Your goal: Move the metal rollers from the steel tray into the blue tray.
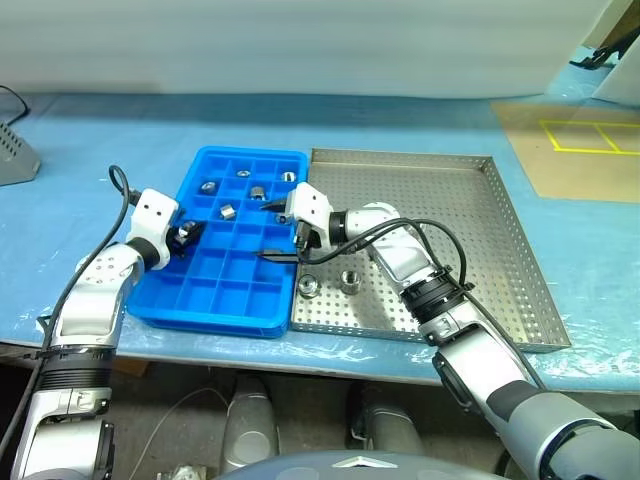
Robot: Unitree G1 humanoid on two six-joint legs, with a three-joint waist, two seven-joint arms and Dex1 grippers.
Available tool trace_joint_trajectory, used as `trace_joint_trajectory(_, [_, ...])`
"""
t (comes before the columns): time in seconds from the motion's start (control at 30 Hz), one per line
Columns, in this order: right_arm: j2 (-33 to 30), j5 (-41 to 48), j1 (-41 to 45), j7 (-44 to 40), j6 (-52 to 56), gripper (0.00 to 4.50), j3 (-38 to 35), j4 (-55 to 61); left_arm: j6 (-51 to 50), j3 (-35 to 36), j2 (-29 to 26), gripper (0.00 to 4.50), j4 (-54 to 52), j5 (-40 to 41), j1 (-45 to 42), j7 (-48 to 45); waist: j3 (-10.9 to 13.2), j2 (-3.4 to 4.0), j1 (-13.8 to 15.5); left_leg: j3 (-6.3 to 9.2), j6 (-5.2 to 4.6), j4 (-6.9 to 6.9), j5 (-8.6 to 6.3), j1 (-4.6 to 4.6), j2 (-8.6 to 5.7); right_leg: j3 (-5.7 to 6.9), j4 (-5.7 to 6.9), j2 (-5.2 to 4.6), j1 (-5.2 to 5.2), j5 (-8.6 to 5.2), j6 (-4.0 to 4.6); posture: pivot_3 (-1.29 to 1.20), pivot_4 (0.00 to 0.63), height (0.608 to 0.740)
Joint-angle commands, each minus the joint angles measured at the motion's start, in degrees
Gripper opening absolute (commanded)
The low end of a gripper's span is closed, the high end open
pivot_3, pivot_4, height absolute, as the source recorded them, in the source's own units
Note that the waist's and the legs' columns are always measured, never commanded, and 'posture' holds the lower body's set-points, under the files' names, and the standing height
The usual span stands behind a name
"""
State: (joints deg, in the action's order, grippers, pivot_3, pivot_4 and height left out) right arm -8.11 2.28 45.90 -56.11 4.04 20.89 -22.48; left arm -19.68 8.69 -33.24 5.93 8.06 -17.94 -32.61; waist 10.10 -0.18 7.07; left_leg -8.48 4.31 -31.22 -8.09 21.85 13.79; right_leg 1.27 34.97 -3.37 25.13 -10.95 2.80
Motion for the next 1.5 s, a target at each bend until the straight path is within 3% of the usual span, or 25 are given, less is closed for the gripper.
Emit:
trace_joint_trajectory(0.03, [0.16, 0.38, -0.07, 0.54, -0.70, 4.50, -0.82, 2.94, 0.45, -0.59, -0.33, 3.60, -2.01, 0.90, 0.52, -1.67, 0.00, 0.00, -0.09, 0.00, 0.00, 0.00, 0.00, -0.01, 0.00, 0.00, 0.00, 0.00, 0.00, 0.00, 0.00, 0.16, 0.150, 0.740])
trace_joint_trajectory(0.33, [-1.30, 0.54, -0.70, 1.54, 0.35, 4.50, -1.56, 4.63, -7.34, -0.47, -1.11, 3.60, -13.08, 11.39, -1.76, -9.80, 0.00, 0.00, -0.07, -0.01, 0.00, -0.01, 0.00, 0.04, 0.00, 0.00, -0.01, 0.00, 0.02, 0.00, 0.01, 0.11, 0.150, 0.740])
trace_joint_trajectory(0.5, [-7.43, 5.11, -3.56, -2.39, 7.75, 4.50, -4.32, 15.06, -11.93, -3.83, -2.43, 3.60, -15.45, 16.11, -4.64, -16.74, 0.00, 0.00, -0.11, -0.03, 0.00, -0.05, 0.00, 0.03, -0.01, -0.02, -0.01, 0.00, -0.02, 0.00, 0.01, 0.04, 0.150, 0.740])
trace_joint_trajectory(0.73, [-19.28, 6.09, -11.53, -2.54, 14.63, 4.50, -8.68, 25.87, -8.66, -13.98, -5.72, 3.60, -7.63, 12.68, -12.07, -29.98, 0.00, 0.01, -1.62, -0.08, 0.03, -0.05, 0.03, -0.11, -0.02, -0.13, 0.01, 0.03, -0.09, 0.01, -0.02, -0.11, 0.150, 0.740])
trace_joint_trajectory(0.87, [-23.59, 6.81, -18.88, -0.26, 19.36, 4.50, -11.20, 34.34, -2.85, -21.36, -3.97, 3.60, -0.29, 8.83, -20.02, -38.50, -0.01, 0.01, -2.51, -0.11, 0.17, -0.04, 0.12, -0.12, -0.04, -0.20, -0.04, 0.07, -0.09, 0.03, -0.04, -0.19, 0.150, 0.740])
trace_joint_trajectory(1.27, [-22.13, 5.47, -27.79, 10.87, 26.30, 4.50, -10.85, 44.69, 8.22, -33.97, 0.77, 3.60, 18.34, -1.34, -44.90, -59.04, -0.02, 0.04, -5.88, -0.24, 0.19, -0.05, 0.14, -0.30, -0.13, -0.54, -0.12, 0.15, -0.18, 0.08, -0.14, -0.32, 0.150, 0.740])
trace_joint_trajectory(1.5, [-21.48, 5.91, -29.10, 13.57, 27.75, 4.50, -10.88, 46.55, 9.19, -37.84, 3.88, 3.60, 18.41, 0.45, -44.69, -59.89, -0.02, 0.04, -6.18, -0.27, 0.14, -0.08, 0.11, -0.29, -0.16, -0.61, -0.17, 0.16, -0.20, 0.11, -0.17, -0.35, 0.150, 0.740])
